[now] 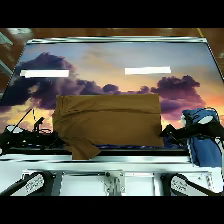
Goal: Fold the shirts.
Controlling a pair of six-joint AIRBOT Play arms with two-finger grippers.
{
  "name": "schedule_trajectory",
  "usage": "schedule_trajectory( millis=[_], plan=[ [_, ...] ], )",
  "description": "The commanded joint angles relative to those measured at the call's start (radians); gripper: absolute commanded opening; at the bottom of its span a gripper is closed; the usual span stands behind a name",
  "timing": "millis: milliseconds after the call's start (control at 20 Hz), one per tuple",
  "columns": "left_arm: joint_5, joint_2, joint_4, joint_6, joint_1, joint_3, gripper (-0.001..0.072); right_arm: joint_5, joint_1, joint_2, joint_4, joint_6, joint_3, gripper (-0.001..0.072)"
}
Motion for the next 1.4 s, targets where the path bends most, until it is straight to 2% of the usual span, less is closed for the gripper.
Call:
schedule_trajectory(
  millis=[0,150,200,250,400,500,700,800,1050,1200,1350],
  plan=[
    [-0.002,0.005,-0.001,0.007,0.0,0.001,0.0049,-0.041,0.068,-0.039,0.017,0.018,-0.01,0.0543],
    [0.004,0.005,-0.001,0.011,0.0,0.013,0.0049,-0.048,0.127,-0.041,0.044,0.017,-0.004,0.0252],
    [0.003,0.005,0.0,0.019,0.0,0.035,0.0049,-0.035,0.132,-0.041,0.043,0.017,0.009,0.0094],
    [0.002,0.006,0.0,0.018,0.0,0.068,0.0048,-0.008,0.132,-0.041,0.043,0.009,0.036,0.0064],
    [0.0,0.026,-0.001,0.034,0.0,0.233,0.0048,0.021,0.132,-0.009,0.051,-0.071,0.162,0.0063],
    [-0.007,0.023,-0.002,0.037,0.0,0.351,0.0048,-0.031,0.148,0.014,0.048,-0.006,0.249,0.0062],
    [-0.007,-0.044,-0.003,0.014,-0.028,0.495,0.0048,-0.202,0.272,-0.026,-0.023,0.039,0.349,0.0062],
    [-0.008,-0.11,-0.032,0.014,-0.033,0.576,0.0047,-0.297,0.299,-0.08,-0.071,0.122,0.415,0.0062],
    [-0.008,-0.308,-0.085,0.013,-0.04,0.804,0.0048,-0.34,0.294,-0.218,-0.072,0.143,0.597,0.0063],
    [-0.006,-0.428,-0.127,0.012,-0.05,0.859,0.0048,-0.387,0.31,-0.297,-0.064,0.165,0.649,0.0063],
    [-0.008,-0.533,-0.127,-0.058,-0.056,0.861,0.0049,-0.388,0.332,-0.37,-0.066,0.184,0.649,0.0064]
  ],
)
